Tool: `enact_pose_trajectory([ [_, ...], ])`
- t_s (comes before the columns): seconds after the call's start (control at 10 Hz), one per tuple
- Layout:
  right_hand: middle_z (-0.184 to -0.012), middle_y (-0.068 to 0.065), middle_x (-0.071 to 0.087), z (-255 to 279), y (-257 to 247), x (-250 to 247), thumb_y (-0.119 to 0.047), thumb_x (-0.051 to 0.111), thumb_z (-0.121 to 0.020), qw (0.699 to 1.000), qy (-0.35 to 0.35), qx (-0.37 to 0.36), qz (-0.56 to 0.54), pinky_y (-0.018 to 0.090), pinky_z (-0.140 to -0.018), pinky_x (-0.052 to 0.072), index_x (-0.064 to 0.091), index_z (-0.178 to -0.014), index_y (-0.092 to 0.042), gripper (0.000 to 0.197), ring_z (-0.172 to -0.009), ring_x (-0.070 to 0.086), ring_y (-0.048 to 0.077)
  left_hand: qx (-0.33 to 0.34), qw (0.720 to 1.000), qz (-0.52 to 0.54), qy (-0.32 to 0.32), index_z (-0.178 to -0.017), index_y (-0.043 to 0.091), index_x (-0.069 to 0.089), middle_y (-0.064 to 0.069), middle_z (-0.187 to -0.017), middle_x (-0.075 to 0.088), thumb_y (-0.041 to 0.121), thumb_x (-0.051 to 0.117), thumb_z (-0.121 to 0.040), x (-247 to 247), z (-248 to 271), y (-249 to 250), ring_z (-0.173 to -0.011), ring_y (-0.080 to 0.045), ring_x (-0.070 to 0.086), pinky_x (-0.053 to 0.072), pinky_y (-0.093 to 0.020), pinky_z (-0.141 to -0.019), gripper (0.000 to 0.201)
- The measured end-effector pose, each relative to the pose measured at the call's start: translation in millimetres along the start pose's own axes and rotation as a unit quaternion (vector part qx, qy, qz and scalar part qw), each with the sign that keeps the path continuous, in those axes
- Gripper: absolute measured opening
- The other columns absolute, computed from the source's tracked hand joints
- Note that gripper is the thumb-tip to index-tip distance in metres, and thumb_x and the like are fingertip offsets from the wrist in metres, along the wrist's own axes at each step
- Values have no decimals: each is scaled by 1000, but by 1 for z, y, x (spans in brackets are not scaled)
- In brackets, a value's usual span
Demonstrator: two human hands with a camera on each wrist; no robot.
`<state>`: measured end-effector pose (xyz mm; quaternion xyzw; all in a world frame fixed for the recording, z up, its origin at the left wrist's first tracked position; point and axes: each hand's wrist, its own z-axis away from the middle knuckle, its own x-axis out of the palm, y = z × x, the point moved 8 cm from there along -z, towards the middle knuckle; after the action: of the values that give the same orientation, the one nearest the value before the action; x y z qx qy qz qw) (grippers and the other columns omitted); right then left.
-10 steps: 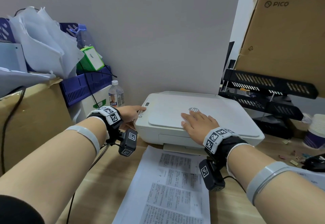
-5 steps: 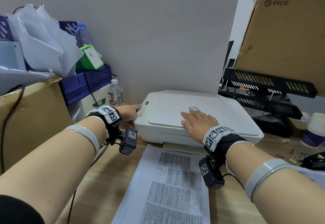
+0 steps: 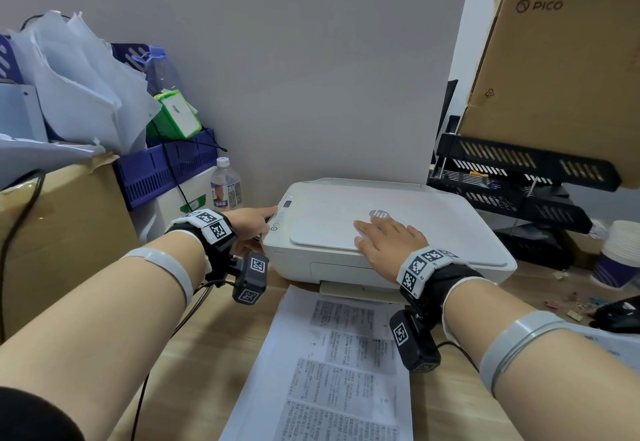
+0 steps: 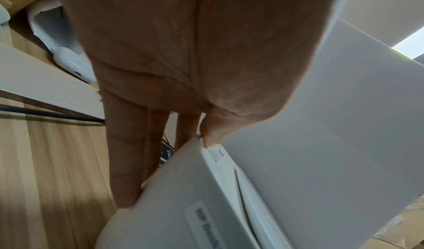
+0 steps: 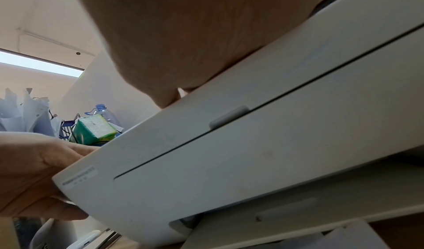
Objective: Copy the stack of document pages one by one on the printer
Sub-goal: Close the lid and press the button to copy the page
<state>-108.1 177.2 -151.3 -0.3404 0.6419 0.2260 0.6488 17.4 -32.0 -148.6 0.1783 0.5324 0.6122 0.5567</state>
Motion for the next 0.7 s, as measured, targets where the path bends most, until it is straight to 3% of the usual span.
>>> enact_pose_trajectory([
  [0.1, -165, -5, 12, 0, 0, 0, -49, 17, -103, 1000, -2, -1, 2, 47, -122, 5, 21, -153, -39, 51, -151, 11, 17, 0, 1000, -2, -1, -120, 42, 44, -13, -113, 70, -6, 36, -98, 0, 0, 0, -87, -32, 68, 49, -58, -99, 54],
  [0.3, -165, -5, 11, -1, 0, 0, -50, 17, -103, 1000, -2, -1, 2, 47, -122, 4, 20, -153, -39, 51, -151, 9, 17, -11, 1000, -7, -6, -129, 42, 48, -16, -117, 70, -7, 36, -96, 1, 0, -2, -108, -42, 66, 47, -61, -100, 60],
  [0.5, -165, -6, 11, -1, 1, 1, -50, 17, -102, 1000, -2, -2, 0, 46, -122, 4, 20, -153, -39, 52, -151, 9, 16, -8, 1000, -3, 9, -142, 38, 42, -8, -103, 71, -5, 34, -98, 1, 1, -1, -89, -31, 70, 50, -58, -97, 62],
  [0.7, -165, -6, 10, -2, 1, 2, -51, 17, -102, 1000, -2, -1, -1, 46, -122, 4, 20, -153, -40, 52, -151, 9, 16, 1, 1000, 0, 18, -144, 36, 42, -5, -89, 73, -8, 32, -97, 1, 2, 0, -74, -26, 70, 52, -56, -95, 65],
])
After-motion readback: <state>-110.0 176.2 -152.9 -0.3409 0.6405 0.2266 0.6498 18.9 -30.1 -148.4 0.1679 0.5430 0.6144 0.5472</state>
